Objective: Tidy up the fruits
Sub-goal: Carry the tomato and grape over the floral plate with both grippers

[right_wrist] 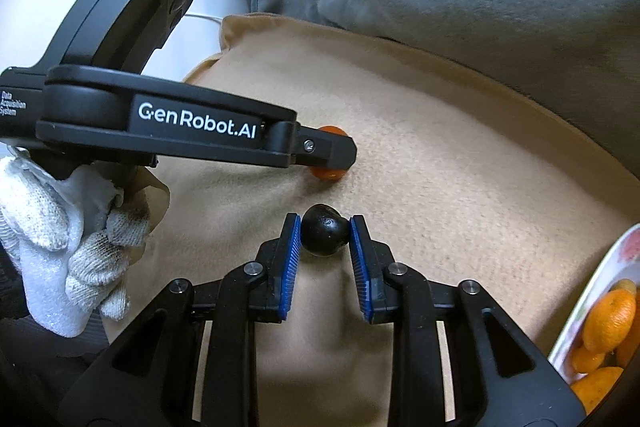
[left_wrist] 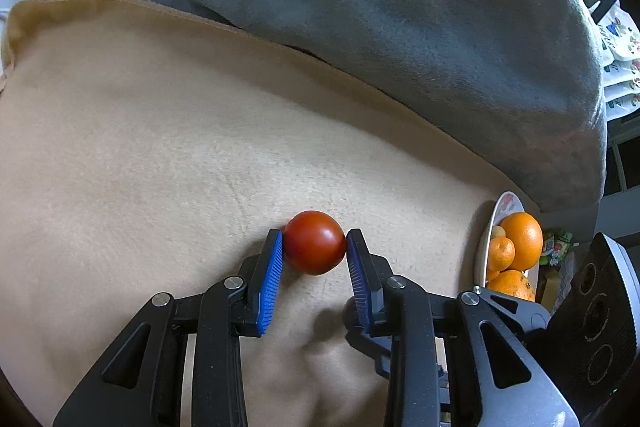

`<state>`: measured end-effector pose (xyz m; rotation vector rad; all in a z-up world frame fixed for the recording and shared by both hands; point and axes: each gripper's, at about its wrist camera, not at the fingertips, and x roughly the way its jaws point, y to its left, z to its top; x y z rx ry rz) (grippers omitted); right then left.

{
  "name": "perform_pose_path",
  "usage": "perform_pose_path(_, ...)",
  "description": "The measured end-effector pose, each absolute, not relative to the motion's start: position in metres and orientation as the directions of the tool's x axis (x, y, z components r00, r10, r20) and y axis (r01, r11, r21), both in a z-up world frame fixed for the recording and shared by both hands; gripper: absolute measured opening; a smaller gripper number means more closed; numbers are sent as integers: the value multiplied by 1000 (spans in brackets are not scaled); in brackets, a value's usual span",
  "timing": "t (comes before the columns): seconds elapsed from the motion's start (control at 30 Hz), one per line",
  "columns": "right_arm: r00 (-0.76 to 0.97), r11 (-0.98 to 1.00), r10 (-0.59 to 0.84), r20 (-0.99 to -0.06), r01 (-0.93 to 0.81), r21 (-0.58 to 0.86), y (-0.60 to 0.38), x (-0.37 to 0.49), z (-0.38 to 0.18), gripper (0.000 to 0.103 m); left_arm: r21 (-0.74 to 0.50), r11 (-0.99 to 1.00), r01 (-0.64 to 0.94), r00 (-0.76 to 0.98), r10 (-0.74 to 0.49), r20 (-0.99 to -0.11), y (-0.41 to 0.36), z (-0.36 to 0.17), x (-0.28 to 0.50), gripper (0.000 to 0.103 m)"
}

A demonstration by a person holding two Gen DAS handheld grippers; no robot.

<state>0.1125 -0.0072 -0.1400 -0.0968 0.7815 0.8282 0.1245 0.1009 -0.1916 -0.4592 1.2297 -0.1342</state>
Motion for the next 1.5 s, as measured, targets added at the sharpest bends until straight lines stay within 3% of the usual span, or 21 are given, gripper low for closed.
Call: perform_pose_path(1.5, 651, 861, 501, -569, -440, 255, -197, 66, -100, 26, -384, 916, 114, 316, -400, -860, -27, -135, 125, 31)
